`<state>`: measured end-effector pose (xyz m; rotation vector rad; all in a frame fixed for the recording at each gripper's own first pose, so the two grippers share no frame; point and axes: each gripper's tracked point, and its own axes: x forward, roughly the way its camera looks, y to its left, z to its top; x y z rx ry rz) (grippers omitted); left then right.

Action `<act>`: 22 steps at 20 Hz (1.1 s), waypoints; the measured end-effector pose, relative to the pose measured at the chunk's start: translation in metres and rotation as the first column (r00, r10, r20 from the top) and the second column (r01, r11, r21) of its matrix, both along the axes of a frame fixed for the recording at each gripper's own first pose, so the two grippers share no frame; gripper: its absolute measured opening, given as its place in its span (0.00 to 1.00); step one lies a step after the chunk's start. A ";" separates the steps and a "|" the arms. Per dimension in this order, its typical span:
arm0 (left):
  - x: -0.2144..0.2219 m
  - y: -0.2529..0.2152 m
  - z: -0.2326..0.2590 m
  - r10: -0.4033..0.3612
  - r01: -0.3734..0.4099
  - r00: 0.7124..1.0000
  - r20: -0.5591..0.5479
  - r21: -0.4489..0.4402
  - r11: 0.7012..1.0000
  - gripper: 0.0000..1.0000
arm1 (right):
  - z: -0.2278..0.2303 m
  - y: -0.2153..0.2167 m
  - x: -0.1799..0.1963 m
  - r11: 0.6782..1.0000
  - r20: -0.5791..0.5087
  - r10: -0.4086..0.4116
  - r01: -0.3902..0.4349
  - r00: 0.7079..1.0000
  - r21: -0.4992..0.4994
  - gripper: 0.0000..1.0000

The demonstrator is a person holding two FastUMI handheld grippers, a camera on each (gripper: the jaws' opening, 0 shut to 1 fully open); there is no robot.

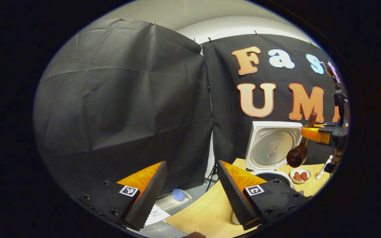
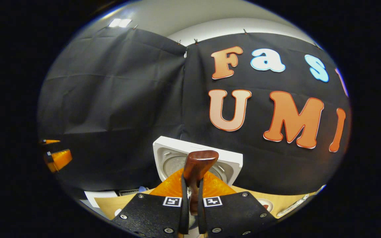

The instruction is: Close the left gripper, press the button to open the rice cooker; take a wooden spoon from the chopstick holder with the right hand, scoop a spoonful of rice and pour it into the rice cooker, then put the wooden spoon back into the chopstick holder.

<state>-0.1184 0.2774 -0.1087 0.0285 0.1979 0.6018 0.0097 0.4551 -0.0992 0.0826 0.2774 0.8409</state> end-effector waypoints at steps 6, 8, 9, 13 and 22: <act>0.033 -0.035 -0.001 -0.102 0.102 0.995 -0.009 -0.011 0.995 0.99 | -0.016 -0.078 0.016 0.976 -0.264 -0.127 0.168 0.956 0.140 0.10; 0.046 -0.050 -0.005 -0.144 0.144 0.989 -0.018 -0.017 0.989 0.99 | -0.024 -0.111 0.023 0.952 -0.352 -0.179 0.252 0.919 0.174 0.10; 0.050 -0.056 -0.009 -0.156 0.156 0.987 -0.028 -0.020 0.988 0.99 | -0.027 -0.129 0.024 0.938 -0.387 -0.203 0.292 0.899 0.188 0.10; 0.059 -0.089 -0.015 -0.206 0.203 0.977 -0.047 -0.049 0.978 0.99 | -0.047 -0.208 0.020 0.879 -0.488 -0.296 0.434 0.821 0.197 0.10; 0.086 -0.165 -0.020 -0.299 0.295 0.950 -0.086 -0.051 0.954 1.00 | -0.109 -0.392 -0.005 0.742 -0.553 -0.527 0.667 0.645 0.071 0.10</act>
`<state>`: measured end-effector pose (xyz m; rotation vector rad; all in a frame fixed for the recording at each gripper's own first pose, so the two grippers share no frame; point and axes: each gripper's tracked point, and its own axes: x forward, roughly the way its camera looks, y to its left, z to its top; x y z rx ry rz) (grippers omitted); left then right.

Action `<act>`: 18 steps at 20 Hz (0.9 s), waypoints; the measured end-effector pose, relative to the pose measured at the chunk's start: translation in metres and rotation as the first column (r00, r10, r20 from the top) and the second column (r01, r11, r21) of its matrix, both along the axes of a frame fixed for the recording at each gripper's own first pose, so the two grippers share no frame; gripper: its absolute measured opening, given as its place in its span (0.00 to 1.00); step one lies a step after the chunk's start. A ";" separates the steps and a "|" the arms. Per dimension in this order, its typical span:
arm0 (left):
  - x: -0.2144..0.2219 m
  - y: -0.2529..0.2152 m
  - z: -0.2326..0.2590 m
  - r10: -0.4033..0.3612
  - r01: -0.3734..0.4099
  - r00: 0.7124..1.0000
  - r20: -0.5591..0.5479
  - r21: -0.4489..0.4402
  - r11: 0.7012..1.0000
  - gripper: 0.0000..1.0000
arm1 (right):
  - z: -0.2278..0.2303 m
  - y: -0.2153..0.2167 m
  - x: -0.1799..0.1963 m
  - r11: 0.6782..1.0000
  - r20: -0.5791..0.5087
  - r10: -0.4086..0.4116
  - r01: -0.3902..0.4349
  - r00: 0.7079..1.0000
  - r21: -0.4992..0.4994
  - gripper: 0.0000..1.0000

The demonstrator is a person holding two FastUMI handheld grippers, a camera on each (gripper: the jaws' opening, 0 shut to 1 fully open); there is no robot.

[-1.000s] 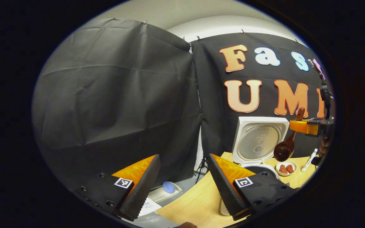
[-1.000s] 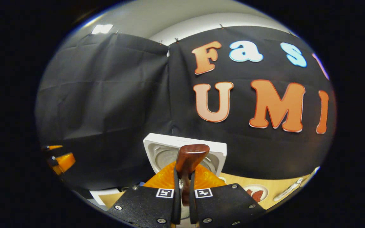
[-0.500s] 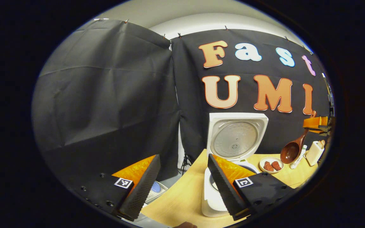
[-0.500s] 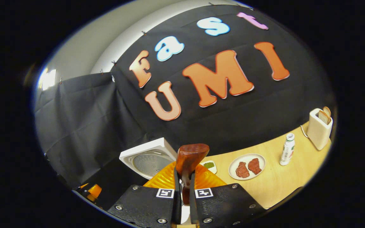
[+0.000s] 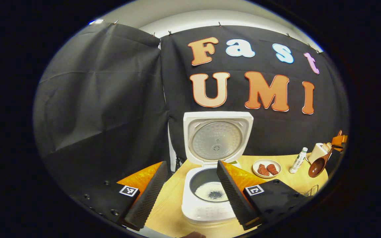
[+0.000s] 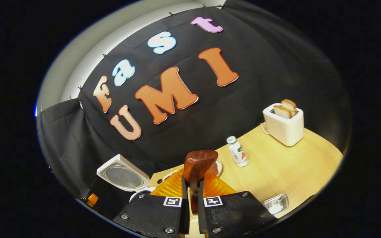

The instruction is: Close the left gripper, press the button to open the rice cooker; take a wooden spoon from the chopstick holder with the right hand, scoop a spoonful of rice and pour it into the rice cooker, then put the wooden spoon back into the chopstick holder.

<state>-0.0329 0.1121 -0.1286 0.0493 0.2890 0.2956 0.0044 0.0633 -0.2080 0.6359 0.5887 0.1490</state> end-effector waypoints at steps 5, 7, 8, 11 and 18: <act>0.017 -0.034 0.012 -0.036 0.036 0.999 0.018 -0.003 0.999 1.00 | -0.039 -0.076 -0.026 0.993 -0.064 -0.112 0.108 0.992 -0.054 0.10; 0.023 -0.044 0.015 -0.045 0.045 0.999 0.023 -0.019 0.999 1.00 | -0.057 -0.096 -0.035 0.989 -0.087 -0.134 0.127 0.987 -0.076 0.11; 0.024 -0.050 0.016 -0.050 0.051 0.998 0.025 -0.029 0.998 1.00 | -0.071 -0.108 -0.035 0.987 -0.112 -0.145 0.136 0.983 -0.086 0.10; 0.027 -0.060 0.022 -0.053 0.054 0.998 0.032 -0.032 0.998 1.00 | -0.089 -0.122 -0.045 0.986 -0.149 -0.160 0.151 0.976 -0.073 0.11; 0.025 -0.073 0.024 -0.061 0.061 0.998 0.024 -0.018 0.998 0.99 | -0.134 -0.130 -0.060 0.986 -0.205 -0.158 0.142 0.966 -0.089 0.15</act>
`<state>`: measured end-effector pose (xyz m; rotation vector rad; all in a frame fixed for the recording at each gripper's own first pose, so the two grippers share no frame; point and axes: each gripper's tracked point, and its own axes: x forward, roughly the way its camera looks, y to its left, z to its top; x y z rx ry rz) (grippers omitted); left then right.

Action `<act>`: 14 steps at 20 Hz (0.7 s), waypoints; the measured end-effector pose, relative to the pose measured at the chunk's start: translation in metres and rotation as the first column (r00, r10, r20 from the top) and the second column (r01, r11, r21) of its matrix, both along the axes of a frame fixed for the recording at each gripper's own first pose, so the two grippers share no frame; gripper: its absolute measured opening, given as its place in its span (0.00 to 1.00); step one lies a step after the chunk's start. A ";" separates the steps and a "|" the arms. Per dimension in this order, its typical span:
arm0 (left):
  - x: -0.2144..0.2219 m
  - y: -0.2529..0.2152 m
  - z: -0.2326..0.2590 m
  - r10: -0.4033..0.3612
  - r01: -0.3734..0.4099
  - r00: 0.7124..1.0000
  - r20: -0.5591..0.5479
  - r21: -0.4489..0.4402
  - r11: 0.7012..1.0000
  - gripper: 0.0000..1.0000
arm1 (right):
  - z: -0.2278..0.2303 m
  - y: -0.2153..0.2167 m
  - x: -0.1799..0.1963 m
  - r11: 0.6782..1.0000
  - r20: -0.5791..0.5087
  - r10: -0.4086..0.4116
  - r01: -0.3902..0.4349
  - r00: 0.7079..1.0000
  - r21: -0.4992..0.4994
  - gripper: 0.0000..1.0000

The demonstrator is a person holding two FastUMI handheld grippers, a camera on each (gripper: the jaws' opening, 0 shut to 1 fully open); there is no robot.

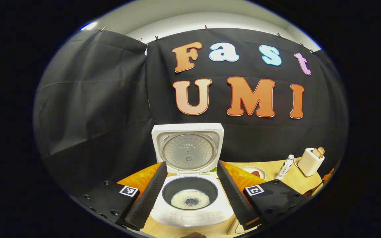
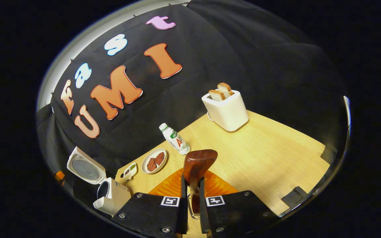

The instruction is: Close the left gripper, press the button to open the rice cooker; take a wooden spoon from the chopstick holder with the right hand, scoop a spoonful of rice and pour it into the rice cooker, then put the wooden spoon back into the chopstick holder.

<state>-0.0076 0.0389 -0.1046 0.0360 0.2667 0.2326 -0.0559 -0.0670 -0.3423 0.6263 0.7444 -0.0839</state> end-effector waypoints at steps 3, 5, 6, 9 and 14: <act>-0.001 0.001 0.000 0.006 -0.006 1.000 -0.008 0.004 1.000 1.00 | -0.017 0.004 -0.005 1.000 -0.022 -0.004 0.004 1.000 0.016 0.16; 0.001 0.001 0.000 0.005 -0.006 1.000 -0.014 -0.020 1.000 0.99 | -0.036 0.006 -0.014 1.000 -0.091 0.001 0.002 0.996 0.029 0.19; 0.003 -0.002 -0.003 0.000 -0.001 1.000 -0.019 -0.053 0.999 0.99 | -0.045 0.008 -0.021 0.999 -0.123 0.005 0.000 0.992 0.038 0.20; 0.007 0.000 -0.006 0.012 -0.016 0.999 -0.033 -0.109 0.994 1.00 | -0.043 0.008 -0.023 0.998 -0.120 -0.014 0.022 0.993 0.063 0.22; 0.030 0.009 0.014 0.008 -0.009 1.000 -0.005 -0.087 0.996 0.99 | -0.047 0.011 -0.046 0.998 -0.191 0.056 -0.048 0.980 0.048 0.34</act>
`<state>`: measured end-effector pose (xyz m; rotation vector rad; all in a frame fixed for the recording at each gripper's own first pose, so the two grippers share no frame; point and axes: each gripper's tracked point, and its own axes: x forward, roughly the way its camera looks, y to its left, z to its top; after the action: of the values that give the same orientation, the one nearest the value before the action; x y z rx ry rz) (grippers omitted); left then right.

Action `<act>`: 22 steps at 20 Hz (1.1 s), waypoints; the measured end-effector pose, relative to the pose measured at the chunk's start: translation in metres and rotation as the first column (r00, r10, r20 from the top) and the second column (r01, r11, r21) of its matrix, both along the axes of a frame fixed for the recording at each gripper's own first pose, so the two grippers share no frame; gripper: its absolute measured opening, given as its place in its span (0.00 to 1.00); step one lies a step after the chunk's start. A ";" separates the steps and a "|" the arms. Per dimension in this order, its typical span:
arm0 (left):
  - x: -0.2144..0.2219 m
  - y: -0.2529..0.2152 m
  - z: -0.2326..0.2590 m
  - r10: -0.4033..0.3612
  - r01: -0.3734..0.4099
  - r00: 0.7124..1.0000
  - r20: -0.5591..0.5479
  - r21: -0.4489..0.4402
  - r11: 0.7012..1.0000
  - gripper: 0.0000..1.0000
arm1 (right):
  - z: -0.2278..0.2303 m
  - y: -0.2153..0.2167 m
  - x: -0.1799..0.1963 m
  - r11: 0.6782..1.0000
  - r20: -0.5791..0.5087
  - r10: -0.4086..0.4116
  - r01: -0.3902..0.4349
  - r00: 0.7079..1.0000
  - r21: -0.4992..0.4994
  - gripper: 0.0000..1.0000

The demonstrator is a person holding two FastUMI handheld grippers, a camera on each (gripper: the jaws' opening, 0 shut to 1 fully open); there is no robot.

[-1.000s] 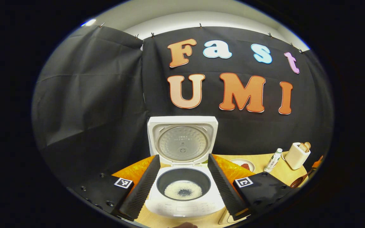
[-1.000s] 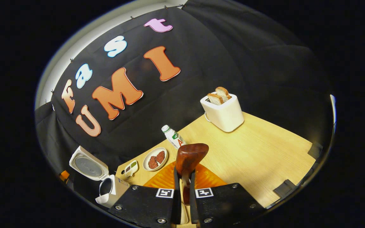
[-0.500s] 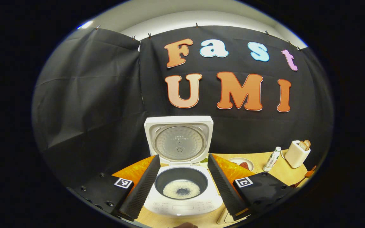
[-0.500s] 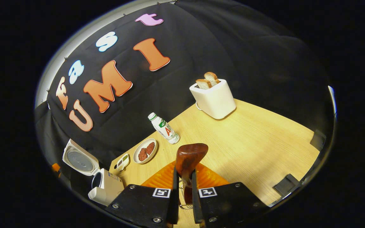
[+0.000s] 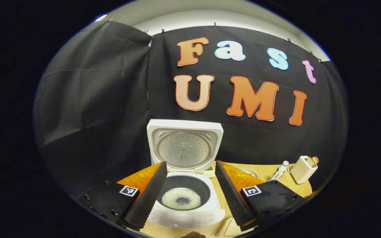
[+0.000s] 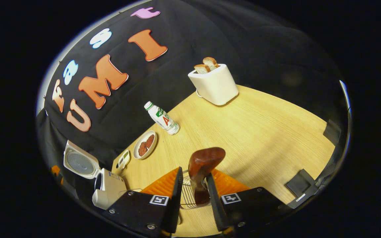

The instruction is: Close the left gripper, press the button to open the rice cooker; take a wooden spoon from the chopstick holder with the right hand, scoop a spoonful of rice and pour it into the rice cooker, then put the wooden spoon back into the chopstick holder.

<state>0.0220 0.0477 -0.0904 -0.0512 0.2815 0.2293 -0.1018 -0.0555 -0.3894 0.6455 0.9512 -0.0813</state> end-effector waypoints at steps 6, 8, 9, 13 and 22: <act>0.053 0.027 0.039 0.021 -0.022 1.000 -0.012 -0.034 0.999 0.99 | 0.023 -0.013 -0.010 0.995 0.029 0.038 -0.035 0.999 -0.096 0.82; 0.071 0.034 0.039 0.016 -0.017 0.998 -0.056 -0.020 1.000 0.99 | 0.048 -0.022 -0.002 0.989 0.121 0.042 -0.025 0.992 -0.143 0.86; 0.079 0.037 0.039 0.017 -0.019 0.998 -0.068 -0.018 1.000 0.99 | 0.063 -0.026 0.005 0.987 0.178 0.041 -0.013 0.983 -0.160 0.86; 0.121 0.052 0.051 0.018 -0.015 0.997 -0.075 0.035 0.999 0.98 | 0.102 -0.038 0.012 0.966 0.248 0.079 -0.013 0.966 -0.257 0.86; 0.215 0.077 -0.001 0.028 -0.046 0.936 -0.351 -0.045 0.998 0.98 | 0.185 -0.044 0.025 0.910 0.362 0.153 0.012 0.919 -0.414 0.86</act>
<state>0.2370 0.1249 -0.0918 -0.0680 0.6434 0.2683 -0.0770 -0.1000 -0.2041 0.2193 0.5445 -0.0801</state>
